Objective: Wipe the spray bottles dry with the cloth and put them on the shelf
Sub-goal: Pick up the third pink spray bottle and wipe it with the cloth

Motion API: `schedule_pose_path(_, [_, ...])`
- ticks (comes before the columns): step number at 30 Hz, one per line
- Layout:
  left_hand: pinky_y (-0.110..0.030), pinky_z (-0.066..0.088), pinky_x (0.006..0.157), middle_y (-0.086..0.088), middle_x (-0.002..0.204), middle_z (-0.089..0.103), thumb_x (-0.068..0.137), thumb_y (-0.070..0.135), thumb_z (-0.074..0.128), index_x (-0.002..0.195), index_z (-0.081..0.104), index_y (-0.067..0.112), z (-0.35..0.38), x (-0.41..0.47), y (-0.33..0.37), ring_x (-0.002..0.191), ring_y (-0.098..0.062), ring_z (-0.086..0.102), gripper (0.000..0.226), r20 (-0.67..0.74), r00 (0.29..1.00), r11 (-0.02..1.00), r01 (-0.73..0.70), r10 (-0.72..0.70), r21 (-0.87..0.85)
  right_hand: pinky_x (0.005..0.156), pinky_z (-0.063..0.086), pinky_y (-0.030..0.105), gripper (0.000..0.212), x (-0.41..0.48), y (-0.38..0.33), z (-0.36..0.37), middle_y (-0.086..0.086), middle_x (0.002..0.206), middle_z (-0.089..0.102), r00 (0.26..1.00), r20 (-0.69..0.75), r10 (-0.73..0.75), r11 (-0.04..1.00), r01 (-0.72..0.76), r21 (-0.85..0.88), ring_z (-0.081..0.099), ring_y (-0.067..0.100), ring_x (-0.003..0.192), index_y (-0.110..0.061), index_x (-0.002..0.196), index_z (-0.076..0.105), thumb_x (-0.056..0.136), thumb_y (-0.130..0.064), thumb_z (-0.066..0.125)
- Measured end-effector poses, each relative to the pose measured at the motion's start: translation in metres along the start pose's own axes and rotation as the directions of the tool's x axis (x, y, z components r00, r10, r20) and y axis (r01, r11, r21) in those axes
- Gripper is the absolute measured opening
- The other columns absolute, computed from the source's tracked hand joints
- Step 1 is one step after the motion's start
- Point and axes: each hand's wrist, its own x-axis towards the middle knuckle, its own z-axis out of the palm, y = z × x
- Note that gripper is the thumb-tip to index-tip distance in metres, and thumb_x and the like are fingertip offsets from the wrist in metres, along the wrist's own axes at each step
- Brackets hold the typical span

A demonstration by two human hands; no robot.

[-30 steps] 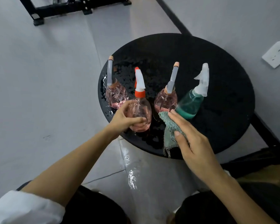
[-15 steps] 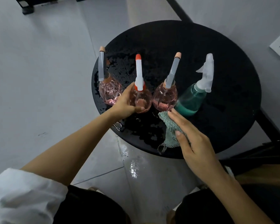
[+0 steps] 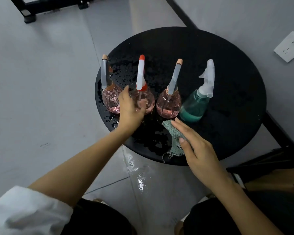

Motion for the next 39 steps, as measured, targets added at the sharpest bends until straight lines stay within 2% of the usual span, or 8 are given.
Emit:
schedule_pose_path(2, [-0.036,0.041,0.106,-0.014,0.128,0.043,0.087,0.008,0.065,0.131,0.039,0.002,0.003,-0.026,0.007,0.12,-0.026,0.046,0.052,-0.143,0.988,0.995,-0.077,0.067,-0.064,0.111,0.024,0.011,0.048,-0.001,0.0,-0.001,-0.018,0.15,0.037,1.0,-0.014,-0.004,1.0,0.004,0.008,0.031,-0.011,0.136,-0.036,0.14,0.041,0.101,-0.008,0.044])
schedule_pose_path(5, [-0.02,0.046,0.09,-0.014,0.115,0.051,0.086,-0.002,0.059,0.118,0.048,0.002,0.01,-0.041,0.019,0.104,-0.023,0.054,0.034,-0.1,0.977,0.969,-0.2,0.186,-0.148,0.111,0.025,0.011,0.049,-0.001,-0.002,-0.004,-0.017,0.149,0.038,0.999,-0.03,-0.018,1.0,0.019,0.021,0.031,-0.009,0.137,-0.036,0.139,0.04,0.101,-0.007,0.044])
schedule_pose_path(13, [-0.032,0.026,0.117,-0.008,0.155,0.031,0.082,0.002,0.069,0.153,0.015,0.009,0.029,0.004,0.041,0.143,-0.017,0.029,0.09,0.421,0.883,0.978,-0.172,0.207,-0.122,0.111,0.027,0.013,0.049,-0.001,-0.002,-0.014,-0.014,0.148,0.041,0.997,-0.076,-0.026,0.999,0.029,0.039,0.033,-0.009,0.136,-0.033,0.14,0.042,0.1,-0.005,0.045])
schedule_pose_path(20, [-0.034,0.029,0.11,-0.014,0.137,0.037,0.066,0.022,0.086,0.149,0.029,0.014,0.037,-0.006,0.028,0.129,-0.026,0.035,0.101,0.387,0.895,0.961,-0.268,0.222,0.068,0.109,0.031,0.012,0.045,0.0,-0.001,-0.026,-0.01,0.147,0.043,0.992,-0.12,-0.048,0.997,0.055,0.058,0.036,-0.007,0.136,-0.021,0.141,0.045,0.1,-0.004,0.044])
schedule_pose_path(23, [-0.022,0.028,0.103,-0.01,0.137,0.033,0.068,0.021,0.086,0.148,0.028,0.019,0.04,-0.016,0.02,0.125,-0.017,0.034,0.099,0.43,0.882,0.976,-0.219,0.193,0.012,0.108,0.03,0.01,0.045,-0.003,-0.002,-0.032,-0.012,0.147,0.043,0.99,-0.129,-0.053,0.996,0.061,0.06,0.035,-0.007,0.136,-0.022,0.141,0.044,0.099,-0.009,0.042])
schedule_pose_path(27, [-0.031,0.041,0.107,-0.001,0.137,0.045,0.063,0.029,0.089,0.145,0.033,0.022,0.054,-0.01,0.008,0.125,-0.01,0.047,0.099,0.449,0.869,0.975,-0.155,0.21,-0.158,0.108,0.029,0.01,0.043,-0.005,0.0,-0.037,-0.011,0.146,0.045,0.99,-0.138,-0.039,0.998,0.046,0.046,0.036,-0.006,0.136,-0.023,0.141,0.044,0.099,-0.012,0.04])
schedule_pose_path(30, [-0.011,0.043,0.095,0.009,0.124,0.054,0.064,0.009,0.088,0.141,0.036,0.013,0.06,-0.006,0.009,0.113,0.008,0.054,0.094,0.454,0.867,0.965,-0.101,0.204,-0.241,0.108,0.028,0.009,0.042,-0.004,0.002,-0.04,-0.01,0.146,0.045,0.988,-0.152,-0.026,0.999,0.032,0.034,0.036,-0.006,0.136,-0.025,0.141,0.043,0.101,-0.012,0.041])
schedule_pose_path(39, [-0.041,0.049,0.1,-0.012,0.125,0.062,0.056,0.017,0.091,0.131,0.046,0.017,0.034,-0.028,0.015,0.113,-0.023,0.064,0.087,0.572,0.82,0.847,0.29,0.019,-0.445,0.105,0.028,0.005,0.042,-0.004,0.0,-0.047,-0.017,0.143,0.044,0.979,-0.202,0.0,0.999,0.008,0.04,0.036,-0.011,0.133,-0.022,0.142,0.043,0.101,-0.014,0.041])
